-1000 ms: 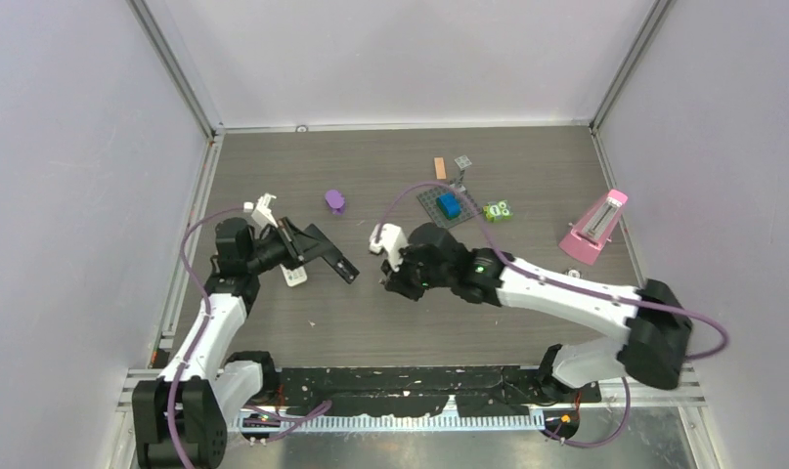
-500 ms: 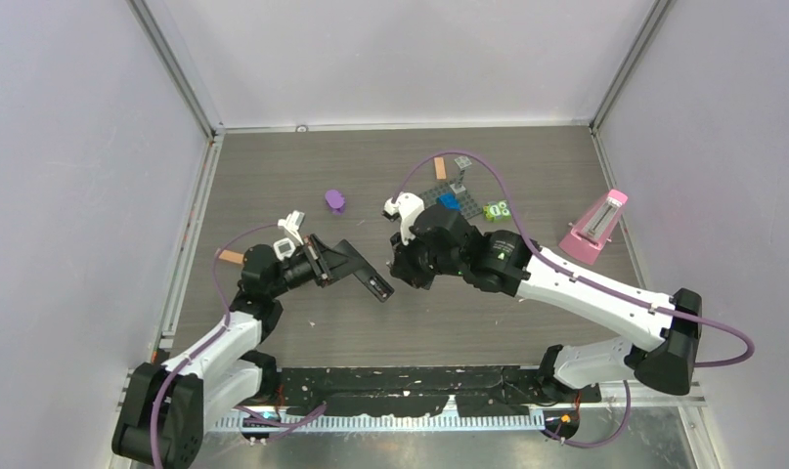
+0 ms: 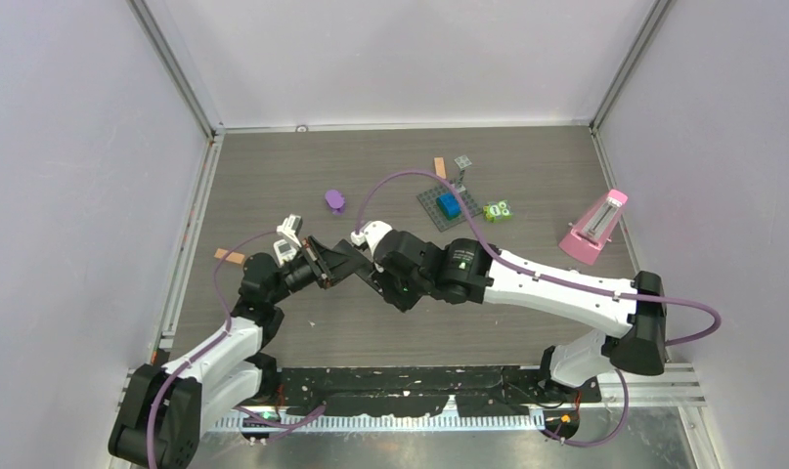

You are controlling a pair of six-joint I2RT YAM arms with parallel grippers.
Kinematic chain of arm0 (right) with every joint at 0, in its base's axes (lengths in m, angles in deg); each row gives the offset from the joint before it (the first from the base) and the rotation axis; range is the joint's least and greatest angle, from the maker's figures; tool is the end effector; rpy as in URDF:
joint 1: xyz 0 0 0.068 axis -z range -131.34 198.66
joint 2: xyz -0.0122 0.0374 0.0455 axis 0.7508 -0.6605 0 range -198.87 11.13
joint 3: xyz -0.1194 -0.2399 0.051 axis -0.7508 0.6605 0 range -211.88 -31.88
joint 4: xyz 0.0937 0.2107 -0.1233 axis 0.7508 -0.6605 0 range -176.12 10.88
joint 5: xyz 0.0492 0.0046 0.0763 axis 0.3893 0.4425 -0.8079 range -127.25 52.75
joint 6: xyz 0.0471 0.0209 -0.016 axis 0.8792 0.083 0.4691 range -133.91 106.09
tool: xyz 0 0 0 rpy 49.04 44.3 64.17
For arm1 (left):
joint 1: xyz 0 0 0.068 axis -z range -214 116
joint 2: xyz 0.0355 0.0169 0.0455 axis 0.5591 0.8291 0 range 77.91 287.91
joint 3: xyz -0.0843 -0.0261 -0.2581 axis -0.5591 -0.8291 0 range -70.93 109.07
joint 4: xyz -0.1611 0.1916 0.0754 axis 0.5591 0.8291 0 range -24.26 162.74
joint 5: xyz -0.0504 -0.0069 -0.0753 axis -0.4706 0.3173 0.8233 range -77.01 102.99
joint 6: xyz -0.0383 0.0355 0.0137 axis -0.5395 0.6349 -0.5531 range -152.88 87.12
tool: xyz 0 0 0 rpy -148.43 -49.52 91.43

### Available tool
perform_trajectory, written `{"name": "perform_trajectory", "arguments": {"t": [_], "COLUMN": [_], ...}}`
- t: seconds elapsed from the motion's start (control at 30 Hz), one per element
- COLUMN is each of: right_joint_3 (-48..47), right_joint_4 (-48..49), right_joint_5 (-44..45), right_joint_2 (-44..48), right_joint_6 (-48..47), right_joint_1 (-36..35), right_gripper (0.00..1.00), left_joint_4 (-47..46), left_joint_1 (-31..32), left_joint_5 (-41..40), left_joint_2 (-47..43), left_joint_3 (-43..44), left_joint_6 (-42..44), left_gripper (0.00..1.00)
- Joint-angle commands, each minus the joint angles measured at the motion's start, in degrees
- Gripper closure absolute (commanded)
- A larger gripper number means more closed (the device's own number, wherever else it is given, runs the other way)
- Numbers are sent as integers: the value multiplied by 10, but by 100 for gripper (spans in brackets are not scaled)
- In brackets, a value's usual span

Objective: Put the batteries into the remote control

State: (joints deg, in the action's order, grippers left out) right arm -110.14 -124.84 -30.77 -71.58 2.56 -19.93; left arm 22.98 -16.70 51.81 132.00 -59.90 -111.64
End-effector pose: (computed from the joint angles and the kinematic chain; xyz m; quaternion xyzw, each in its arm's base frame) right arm 0.1153 0.2830 0.3320 -0.3951 0.8517 0.1908 0.2865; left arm 0.1718 -0.0769 0.2033 -0.1402 0.6945 -0.6521 0.2697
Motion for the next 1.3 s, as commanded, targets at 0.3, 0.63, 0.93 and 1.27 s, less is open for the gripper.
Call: {"name": "perform_trajectory", "arguments": {"t": [0.3, 0.63, 0.93, 1.27], "right_joint_3": [-33, -40, -41, -47], "right_joint_4": [-12, -6, -3, -14], "right_joint_5": [99, 73, 68, 58], "right_joint_2": [-19, -36, -46, -59], "right_joint_6": [12, 2, -1, -2], "right_joint_1": [-6, -6, -7, -6], "right_gripper": [94, 91, 90, 76], "left_joint_4": [-44, -51, -60, -89], "left_joint_1": [7, 9, 13, 14], "left_joint_5": [6, 30, 52, 56], "left_joint_2": [5, 21, 29, 39], "left_joint_3": [-3, 5, 11, 8], "left_joint_6": [-5, -4, -5, -15], "left_gripper": [100, 100, 100, 100]}}
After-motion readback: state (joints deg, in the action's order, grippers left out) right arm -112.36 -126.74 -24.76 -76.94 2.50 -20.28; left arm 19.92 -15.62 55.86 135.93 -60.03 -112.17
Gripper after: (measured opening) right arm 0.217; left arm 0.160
